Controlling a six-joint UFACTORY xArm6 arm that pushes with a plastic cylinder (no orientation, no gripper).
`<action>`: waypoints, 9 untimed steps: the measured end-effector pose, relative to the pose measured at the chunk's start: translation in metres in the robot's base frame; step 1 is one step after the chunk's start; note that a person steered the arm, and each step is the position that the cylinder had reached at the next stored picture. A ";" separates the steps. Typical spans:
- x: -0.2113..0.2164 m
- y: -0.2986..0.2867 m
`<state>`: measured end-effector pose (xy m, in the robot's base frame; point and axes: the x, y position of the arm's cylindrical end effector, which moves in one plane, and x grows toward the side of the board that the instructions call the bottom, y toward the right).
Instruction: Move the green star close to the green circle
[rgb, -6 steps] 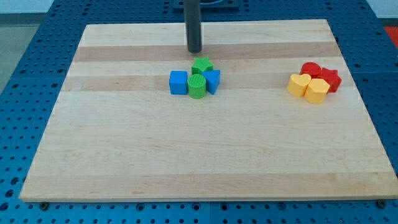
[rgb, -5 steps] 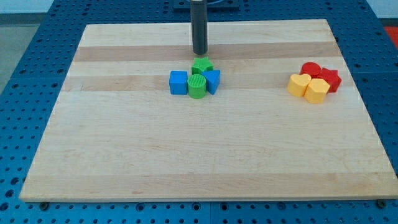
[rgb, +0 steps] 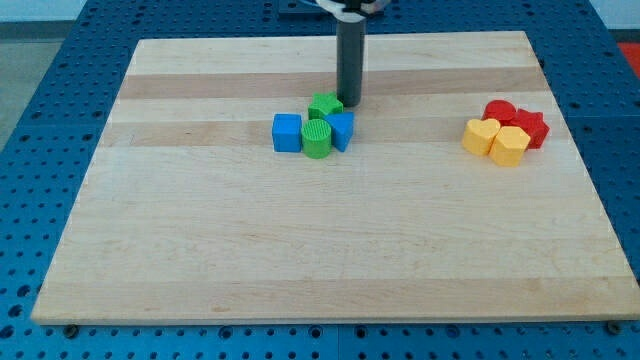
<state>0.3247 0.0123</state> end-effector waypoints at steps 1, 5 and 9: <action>-0.008 -0.016; 0.011 -0.025; 0.012 -0.026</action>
<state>0.3367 -0.0137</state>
